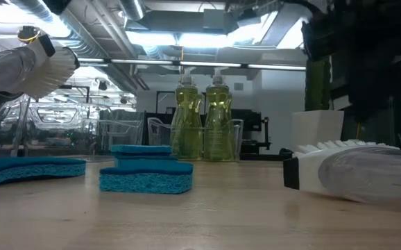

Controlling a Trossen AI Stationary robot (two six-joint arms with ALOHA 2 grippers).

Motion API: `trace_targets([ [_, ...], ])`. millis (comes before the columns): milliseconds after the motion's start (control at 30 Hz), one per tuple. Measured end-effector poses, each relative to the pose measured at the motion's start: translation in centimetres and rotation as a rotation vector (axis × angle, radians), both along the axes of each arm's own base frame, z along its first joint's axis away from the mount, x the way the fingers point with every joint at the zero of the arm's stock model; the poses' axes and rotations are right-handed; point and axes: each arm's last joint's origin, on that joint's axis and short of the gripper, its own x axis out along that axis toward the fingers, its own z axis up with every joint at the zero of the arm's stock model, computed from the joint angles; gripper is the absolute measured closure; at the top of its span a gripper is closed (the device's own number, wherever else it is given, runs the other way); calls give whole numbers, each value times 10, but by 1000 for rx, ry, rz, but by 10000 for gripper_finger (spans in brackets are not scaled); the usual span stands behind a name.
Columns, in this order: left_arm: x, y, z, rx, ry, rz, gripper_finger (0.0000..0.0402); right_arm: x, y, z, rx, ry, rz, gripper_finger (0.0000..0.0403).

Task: Pick & Place Kitchen Sink Supplies
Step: Put the black dish brush into the bottom left transparent bin

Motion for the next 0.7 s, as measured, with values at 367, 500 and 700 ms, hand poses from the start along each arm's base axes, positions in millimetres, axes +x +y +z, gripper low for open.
trace_targets([
  [367,27,15,-14,7,81,79,192,-4,20,-23,-99,83,-43,163],
  [500,33,17,-17,3,99,82,192,0,24,-37,-124,128,-40,163],
  [700,39,18,-22,13,124,96,192,8,28,-64,-160,193,-39,163],
])
